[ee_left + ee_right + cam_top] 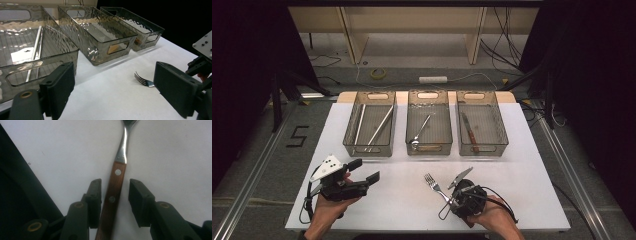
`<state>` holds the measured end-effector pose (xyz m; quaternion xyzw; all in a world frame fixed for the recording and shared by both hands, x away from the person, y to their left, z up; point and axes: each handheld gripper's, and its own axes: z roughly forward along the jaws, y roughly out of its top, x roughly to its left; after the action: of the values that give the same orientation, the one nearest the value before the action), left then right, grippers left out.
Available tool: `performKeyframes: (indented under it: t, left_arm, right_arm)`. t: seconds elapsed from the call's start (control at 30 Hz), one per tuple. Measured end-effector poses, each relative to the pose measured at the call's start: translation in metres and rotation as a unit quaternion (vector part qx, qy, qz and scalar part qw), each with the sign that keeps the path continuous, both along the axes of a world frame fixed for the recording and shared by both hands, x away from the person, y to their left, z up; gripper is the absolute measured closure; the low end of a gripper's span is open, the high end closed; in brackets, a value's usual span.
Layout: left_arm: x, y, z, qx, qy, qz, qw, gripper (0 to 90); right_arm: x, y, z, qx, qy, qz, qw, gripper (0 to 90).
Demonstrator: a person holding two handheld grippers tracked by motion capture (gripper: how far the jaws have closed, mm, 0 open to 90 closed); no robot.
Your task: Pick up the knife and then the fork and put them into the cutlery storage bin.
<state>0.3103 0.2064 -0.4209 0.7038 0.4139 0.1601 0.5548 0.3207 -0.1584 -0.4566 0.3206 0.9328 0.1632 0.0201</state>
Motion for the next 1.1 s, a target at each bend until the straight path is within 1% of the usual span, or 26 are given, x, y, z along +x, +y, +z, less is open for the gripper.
performKeyframes:
  t: [0.07, 0.1, 0.27, 0.4, 0.5, 0.6, 0.83, 0.93, 1.07, 1.1]
  left_arm:
    - [-0.0001, 0.0003, 0.0001, 0.003, 0.0, -0.001, 1.0, 17.2]
    - [-0.0001, 0.0001, 0.0, 0.001, 0.0, 0.0, 1.0, 17.2]
    - [0.0002, 0.0003, -0.0003, 0.002, 0.001, 0.0, 1.0, 17.1]
    - [-0.0002, 0.0003, -0.0002, 0.003, 0.0, -0.001, 1.0, 17.1]
    - [-0.0001, 0.0005, -0.0003, 0.004, 0.001, -0.001, 1.0, 17.1]
    - [-0.0002, 0.0003, -0.0004, 0.005, 0.001, -0.002, 1.0, 17.1]
    - [0.0, -0.0001, -0.0007, 0.005, 0.002, -0.001, 1.0, 17.1]
    - [0.0, 0.0, -0.0007, 0.005, 0.002, -0.001, 1.0, 17.1]
    - [0.0001, -0.0002, -0.0008, 0.008, 0.002, -0.001, 1.0, 17.2]
    - [0.0, -0.0003, -0.0008, 0.008, 0.002, -0.001, 1.0, 17.2]
  right_arm:
    - [-0.0005, 0.0009, -0.0011, -0.005, 0.0, 0.003, 1.0, 64.0]
    - [-0.0005, 0.0014, -0.0022, -0.006, 0.0, 0.005, 1.0, 64.5]
    - [-0.0022, 0.0035, -0.0025, -0.018, -0.012, 0.008, 0.9997, 67.9]
    - [-0.0028, 0.0045, -0.0027, -0.024, -0.016, 0.011, 0.9995, 69.2]
    - [-0.0027, 0.0056, -0.0027, -0.029, -0.018, 0.019, 0.9992, 69.5]
    - [-0.0013, 0.0051, -0.0027, -0.028, -0.015, 0.021, 0.9993, 70.7]
    - [-0.0005, 0.0058, -0.0026, -0.033, -0.016, 0.025, 0.999, 72.9]
    - [-0.0003, 0.0064, -0.0026, -0.032, -0.016, 0.023, 0.9991, 73.8]
    - [-0.0002, 0.0071, -0.0023, -0.038, -0.017, 0.026, 0.9988, 76.4]
    - [-0.0002, 0.0075, -0.0025, -0.04, -0.021, 0.03, 0.9985, 76.7]
